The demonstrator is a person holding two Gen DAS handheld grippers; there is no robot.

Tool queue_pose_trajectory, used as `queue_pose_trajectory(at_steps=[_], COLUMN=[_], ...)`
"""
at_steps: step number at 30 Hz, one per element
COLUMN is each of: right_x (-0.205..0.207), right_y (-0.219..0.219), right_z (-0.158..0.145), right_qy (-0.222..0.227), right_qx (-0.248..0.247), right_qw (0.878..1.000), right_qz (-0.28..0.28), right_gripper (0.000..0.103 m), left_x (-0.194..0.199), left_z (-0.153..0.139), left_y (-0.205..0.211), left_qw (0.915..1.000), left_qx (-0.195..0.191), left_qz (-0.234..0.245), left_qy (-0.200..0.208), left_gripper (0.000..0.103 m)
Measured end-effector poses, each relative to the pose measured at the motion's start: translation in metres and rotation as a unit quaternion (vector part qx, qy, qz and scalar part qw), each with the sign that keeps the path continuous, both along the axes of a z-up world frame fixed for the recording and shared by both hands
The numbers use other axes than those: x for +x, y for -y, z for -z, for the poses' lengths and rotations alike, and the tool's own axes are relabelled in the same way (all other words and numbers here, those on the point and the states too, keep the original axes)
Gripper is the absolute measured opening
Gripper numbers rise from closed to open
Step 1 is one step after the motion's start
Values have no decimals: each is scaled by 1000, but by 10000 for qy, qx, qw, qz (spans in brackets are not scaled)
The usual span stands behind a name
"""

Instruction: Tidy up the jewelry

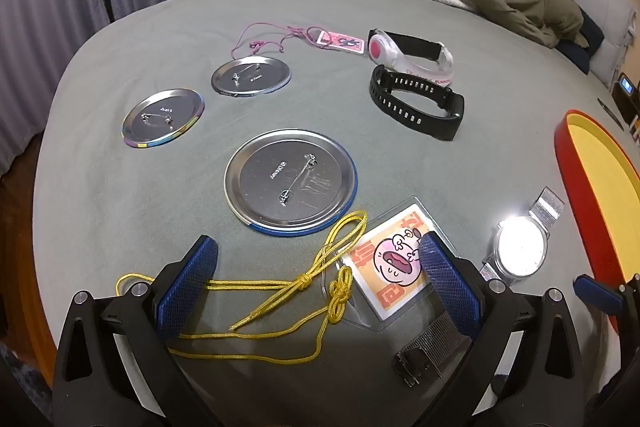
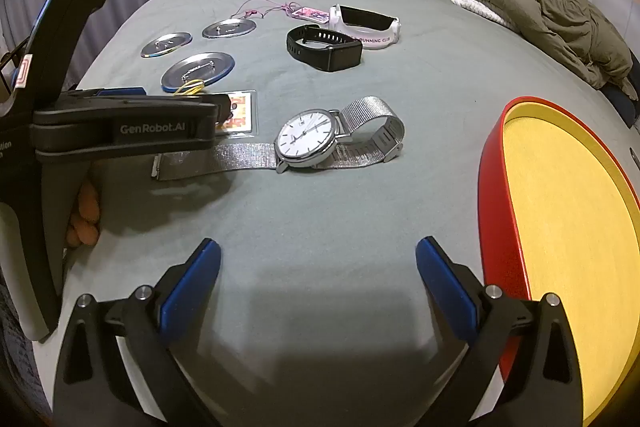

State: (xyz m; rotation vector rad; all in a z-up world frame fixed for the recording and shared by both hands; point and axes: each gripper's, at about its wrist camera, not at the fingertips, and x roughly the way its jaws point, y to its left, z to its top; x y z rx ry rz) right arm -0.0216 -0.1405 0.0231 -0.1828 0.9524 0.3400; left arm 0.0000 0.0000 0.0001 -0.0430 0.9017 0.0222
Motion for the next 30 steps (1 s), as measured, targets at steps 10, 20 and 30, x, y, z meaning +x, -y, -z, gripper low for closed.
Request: queue_pose_trajectory(at_steps=[10,20,30], right_x=[0,-1,-1], right_y=[0,0,0], right_z=[0,0,0], right_qy=[-2,2,6], right_qx=[-10,-6,-8], right_qw=[10000,10000,10000], right_qz=[0,-1,-1], right_gripper=[95,95,95], left_x=[0,0,0], left_z=[0,-1,-1], left_y=[0,0,0], left_qw=[10000,10000,10000], left_qx=[-15,-22,-29], left_qz=[-1,0,0], left_qy=[15,25,38], left_gripper=[98,98,98])
